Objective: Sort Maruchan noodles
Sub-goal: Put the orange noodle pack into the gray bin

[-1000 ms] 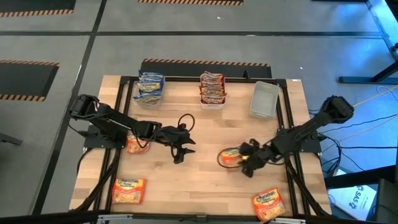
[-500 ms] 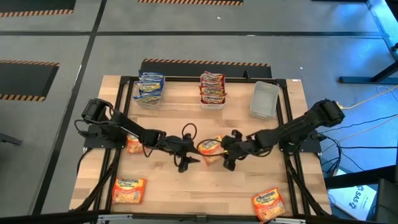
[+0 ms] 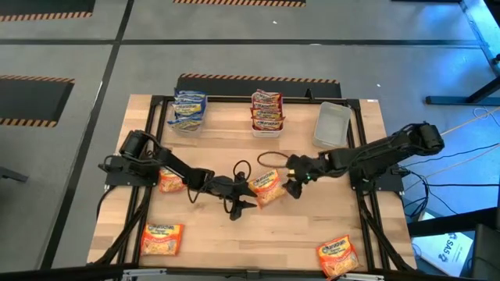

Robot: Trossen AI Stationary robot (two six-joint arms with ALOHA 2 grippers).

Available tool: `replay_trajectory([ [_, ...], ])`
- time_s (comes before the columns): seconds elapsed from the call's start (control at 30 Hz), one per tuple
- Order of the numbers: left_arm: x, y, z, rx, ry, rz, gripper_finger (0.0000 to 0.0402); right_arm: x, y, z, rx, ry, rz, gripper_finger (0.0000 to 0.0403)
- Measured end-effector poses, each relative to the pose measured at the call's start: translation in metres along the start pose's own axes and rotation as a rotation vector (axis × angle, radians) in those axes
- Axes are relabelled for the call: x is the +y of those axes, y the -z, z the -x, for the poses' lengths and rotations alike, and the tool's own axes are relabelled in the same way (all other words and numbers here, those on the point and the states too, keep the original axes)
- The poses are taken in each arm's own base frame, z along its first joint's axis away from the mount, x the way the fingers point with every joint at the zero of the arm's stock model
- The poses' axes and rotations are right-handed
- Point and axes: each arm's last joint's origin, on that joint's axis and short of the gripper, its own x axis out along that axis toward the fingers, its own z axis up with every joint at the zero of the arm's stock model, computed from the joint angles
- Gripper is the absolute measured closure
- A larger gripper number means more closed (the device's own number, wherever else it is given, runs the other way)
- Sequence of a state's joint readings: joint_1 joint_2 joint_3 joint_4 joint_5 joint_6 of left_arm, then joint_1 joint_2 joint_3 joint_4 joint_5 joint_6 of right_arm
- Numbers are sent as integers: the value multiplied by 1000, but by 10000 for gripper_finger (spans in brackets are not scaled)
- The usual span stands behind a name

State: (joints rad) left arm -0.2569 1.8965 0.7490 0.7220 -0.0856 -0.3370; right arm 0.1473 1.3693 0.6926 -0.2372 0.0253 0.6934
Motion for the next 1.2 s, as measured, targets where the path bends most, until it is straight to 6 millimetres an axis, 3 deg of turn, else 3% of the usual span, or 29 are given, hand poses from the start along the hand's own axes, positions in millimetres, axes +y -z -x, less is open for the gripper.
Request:
replay_trajectory([
  [0.17, 2, 5, -2, 24, -26, -16, 218, -28, 3, -14, -69, -159, -78, 107],
  [0.37, 10, 22, -11, 63, -88, -25, 218, -51, 14, -25, -117, -147, -184, 93],
  [0.5, 14, 30, -14, 79, -116, -28, 218, -52, 17, -35, -92, -140, -189, 98],
  [0.7, 17, 30, -14, 73, -161, -29, 218, -47, 15, -50, -79, -296, -184, 99],
  [1.2, 19, 31, -15, 81, -179, -46, 217, -40, 13, -44, 91, -555, -197, 100],
])
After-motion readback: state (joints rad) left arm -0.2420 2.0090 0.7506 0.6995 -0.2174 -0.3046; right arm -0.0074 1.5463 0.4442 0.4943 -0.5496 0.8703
